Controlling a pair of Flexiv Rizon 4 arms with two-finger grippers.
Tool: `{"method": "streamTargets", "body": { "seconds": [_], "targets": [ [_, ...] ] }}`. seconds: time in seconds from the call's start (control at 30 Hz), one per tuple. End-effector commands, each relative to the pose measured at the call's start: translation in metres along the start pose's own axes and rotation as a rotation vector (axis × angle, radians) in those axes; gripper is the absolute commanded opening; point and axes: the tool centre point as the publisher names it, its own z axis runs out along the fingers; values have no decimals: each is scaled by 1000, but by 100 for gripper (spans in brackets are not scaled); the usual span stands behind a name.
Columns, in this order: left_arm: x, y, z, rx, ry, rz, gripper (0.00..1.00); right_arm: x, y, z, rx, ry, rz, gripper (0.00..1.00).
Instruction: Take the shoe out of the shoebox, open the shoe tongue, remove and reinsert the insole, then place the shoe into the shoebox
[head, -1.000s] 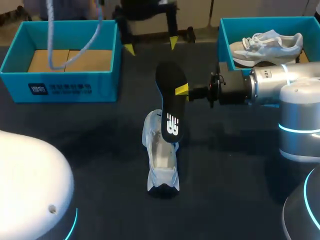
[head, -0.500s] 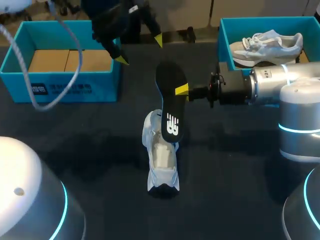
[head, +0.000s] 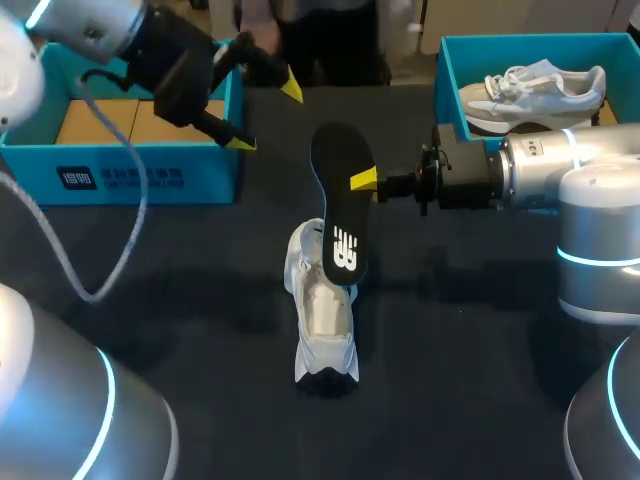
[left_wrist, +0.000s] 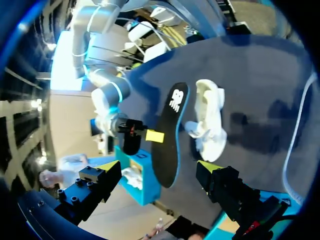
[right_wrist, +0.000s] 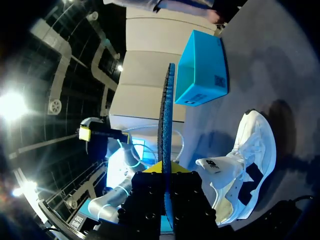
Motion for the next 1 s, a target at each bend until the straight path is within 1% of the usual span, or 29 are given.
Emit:
{"method": "streamTargets", "body": {
  "seconds": [0.03, 0.2, 0.23, 0.27, 0.33, 0.37, 0.4, 0.43, 0.83, 0.9, 0.97, 1.0],
  "targets": [
    [5, -2, 2, -4, -234, 3, 100, 0, -1, 1, -2, -1, 0, 0],
    [5, -2, 2, -4, -234, 3, 100, 0, -1, 1, -2, -1, 0, 0],
    [11, 1, 8, -9, -239, -37, 100, 0, -1, 1, -2, -1, 0, 0],
    [17, 2, 14, -5, -282, -34, 100, 0, -1, 1, -2, -1, 0, 0],
    [29, 5, 21, -16, -313, -62, 100, 0, -1, 1, -2, -1, 0, 0],
    [34, 5, 24, -12, -327, -42, 100, 0, -1, 1, -2, -1, 0, 0],
    [38, 6, 26, 25, -319, -53, 100, 0, -1, 1, -2, -1, 0, 0],
    [42, 7, 26, 28, -335, -36, 100, 0, -1, 1, -2, -1, 0, 0],
    [42, 7, 26, 28, -335, -36, 100, 0, -1, 1, -2, -1, 0, 0],
    [42, 9, 38, -17, -335, -25, 100, 0, -1, 1, -2, -1, 0, 0],
    [42, 10, 42, -30, -328, -10, 100, 0, -1, 1, -2, -1, 0, 0],
    [40, 9, 50, -44, -345, 27, 100, 0, -1, 1, -2, -1, 0, 0]
  ]
}}
